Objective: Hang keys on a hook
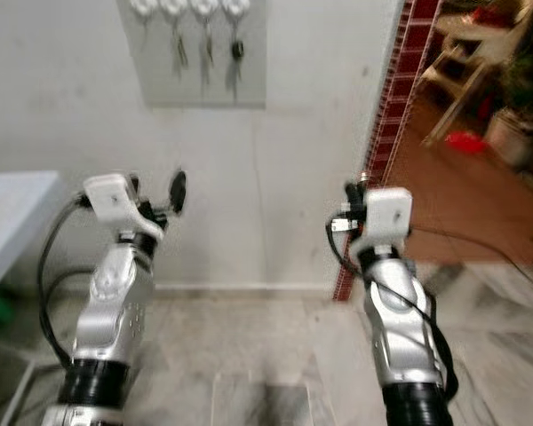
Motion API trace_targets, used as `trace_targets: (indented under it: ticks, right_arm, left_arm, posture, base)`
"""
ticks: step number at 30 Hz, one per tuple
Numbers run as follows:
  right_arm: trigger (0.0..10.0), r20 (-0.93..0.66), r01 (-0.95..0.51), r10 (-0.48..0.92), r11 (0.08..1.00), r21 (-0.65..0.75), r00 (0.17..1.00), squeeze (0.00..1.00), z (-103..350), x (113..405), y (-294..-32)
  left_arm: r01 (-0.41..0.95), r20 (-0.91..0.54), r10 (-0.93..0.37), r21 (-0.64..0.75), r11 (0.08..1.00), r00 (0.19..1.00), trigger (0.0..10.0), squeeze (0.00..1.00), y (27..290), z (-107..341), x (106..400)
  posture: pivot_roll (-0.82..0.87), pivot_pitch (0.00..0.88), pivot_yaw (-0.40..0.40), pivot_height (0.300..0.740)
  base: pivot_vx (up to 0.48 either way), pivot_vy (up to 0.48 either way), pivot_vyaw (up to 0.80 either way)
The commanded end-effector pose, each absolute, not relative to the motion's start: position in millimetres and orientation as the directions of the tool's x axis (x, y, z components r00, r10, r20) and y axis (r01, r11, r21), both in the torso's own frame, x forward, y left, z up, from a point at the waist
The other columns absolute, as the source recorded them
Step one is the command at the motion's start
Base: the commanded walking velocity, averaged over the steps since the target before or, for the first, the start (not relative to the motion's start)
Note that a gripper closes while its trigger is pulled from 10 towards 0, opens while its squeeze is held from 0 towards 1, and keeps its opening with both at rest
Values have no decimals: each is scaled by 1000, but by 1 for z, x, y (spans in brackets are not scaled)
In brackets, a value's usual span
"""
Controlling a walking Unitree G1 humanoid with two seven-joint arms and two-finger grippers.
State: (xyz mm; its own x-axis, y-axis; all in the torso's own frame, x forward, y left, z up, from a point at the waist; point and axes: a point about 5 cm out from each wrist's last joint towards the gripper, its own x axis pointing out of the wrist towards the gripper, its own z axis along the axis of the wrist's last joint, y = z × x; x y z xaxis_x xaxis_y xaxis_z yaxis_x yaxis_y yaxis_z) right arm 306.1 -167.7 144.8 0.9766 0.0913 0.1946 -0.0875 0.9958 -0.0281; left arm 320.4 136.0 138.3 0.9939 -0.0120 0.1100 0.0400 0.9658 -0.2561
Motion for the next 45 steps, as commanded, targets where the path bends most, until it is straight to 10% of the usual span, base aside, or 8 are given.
trace_targets:
  ticks: [1,45]
  right_arm:
    - [10000,194,-22,21,1000,1,981,0,146,304,-181]
    - [10000,91,-8,11,999,-40,996,0,126,268,-206]
  left_arm:
    - [55,104,-29,-259,964,994,10000,0,132,141,324]
    - [35,50,-17,-378,925,999,10000,0,133,134,327]
  posture:
    - [-49,0,-39,740]
    - [-107,0,-30,740]
  base:
    - [0,0,0]
    - [0,272,0]
